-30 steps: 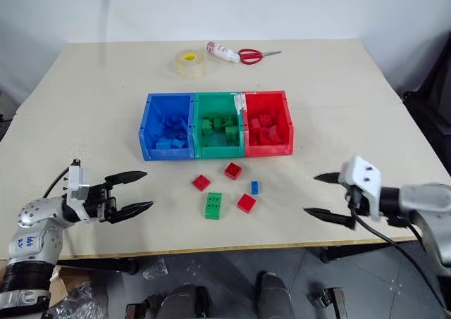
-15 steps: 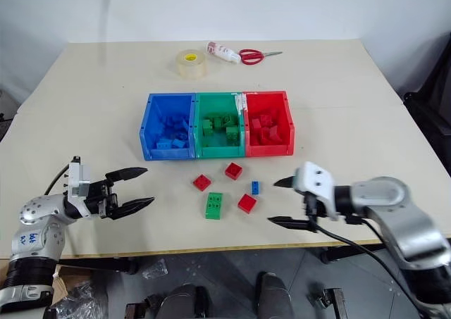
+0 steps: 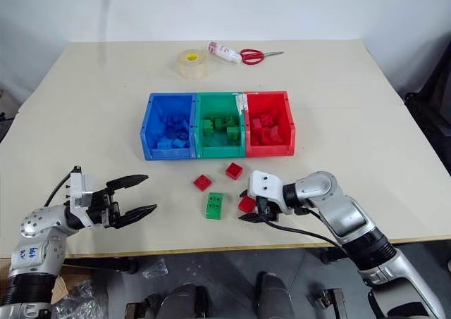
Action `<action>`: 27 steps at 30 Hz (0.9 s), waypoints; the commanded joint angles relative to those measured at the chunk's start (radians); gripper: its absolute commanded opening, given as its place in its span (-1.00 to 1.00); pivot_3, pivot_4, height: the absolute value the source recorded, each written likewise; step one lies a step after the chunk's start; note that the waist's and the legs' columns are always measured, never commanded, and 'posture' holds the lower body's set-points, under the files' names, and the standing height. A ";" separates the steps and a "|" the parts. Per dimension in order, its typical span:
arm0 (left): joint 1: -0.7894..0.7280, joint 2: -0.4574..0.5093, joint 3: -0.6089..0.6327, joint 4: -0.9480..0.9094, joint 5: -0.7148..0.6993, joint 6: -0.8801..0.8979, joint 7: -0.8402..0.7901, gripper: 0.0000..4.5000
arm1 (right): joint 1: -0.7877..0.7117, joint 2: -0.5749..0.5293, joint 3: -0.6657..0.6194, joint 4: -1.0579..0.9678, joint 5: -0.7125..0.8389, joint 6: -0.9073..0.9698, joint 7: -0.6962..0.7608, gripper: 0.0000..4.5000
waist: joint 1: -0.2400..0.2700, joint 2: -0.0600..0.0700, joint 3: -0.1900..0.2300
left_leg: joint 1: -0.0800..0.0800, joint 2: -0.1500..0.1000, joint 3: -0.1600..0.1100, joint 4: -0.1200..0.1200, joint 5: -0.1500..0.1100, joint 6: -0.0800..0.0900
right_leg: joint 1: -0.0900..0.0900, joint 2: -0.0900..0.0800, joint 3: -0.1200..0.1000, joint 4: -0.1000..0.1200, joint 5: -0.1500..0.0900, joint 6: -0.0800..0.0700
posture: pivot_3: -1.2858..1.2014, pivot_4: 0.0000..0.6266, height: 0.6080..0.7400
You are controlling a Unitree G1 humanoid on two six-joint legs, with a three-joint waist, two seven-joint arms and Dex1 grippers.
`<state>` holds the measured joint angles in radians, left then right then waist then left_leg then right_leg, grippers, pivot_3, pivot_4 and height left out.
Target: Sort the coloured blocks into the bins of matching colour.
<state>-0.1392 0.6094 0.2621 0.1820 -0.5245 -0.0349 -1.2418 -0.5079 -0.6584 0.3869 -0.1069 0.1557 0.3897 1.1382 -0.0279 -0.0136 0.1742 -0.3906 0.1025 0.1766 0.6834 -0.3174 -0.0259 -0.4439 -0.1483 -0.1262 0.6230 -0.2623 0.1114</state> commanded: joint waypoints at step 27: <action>-0.076 -0.019 -0.002 0.038 -0.009 -0.033 -0.017 1.00 | -0.557 0.154 -0.257 0.756 -0.136 -0.372 -0.289 0.98 | -0.022 0.001 0.000 | 0.000 0.000 0.001 -0.002 0.000 -0.001 | -0.001 0.000 0.000 0.000 0.000 0.000 | 0.03 -0.52 1.00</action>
<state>-0.2144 0.5893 0.2532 0.2183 -0.5254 -0.0518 -1.2495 -1.0424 -0.4968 0.1532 0.6739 0.0127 0.0436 0.8393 -0.0496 -0.0127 0.1747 -0.3908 0.1022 0.1781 0.6818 -0.3171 -0.0264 -0.4447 -0.1484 -0.1259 0.6229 -0.2623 0.1116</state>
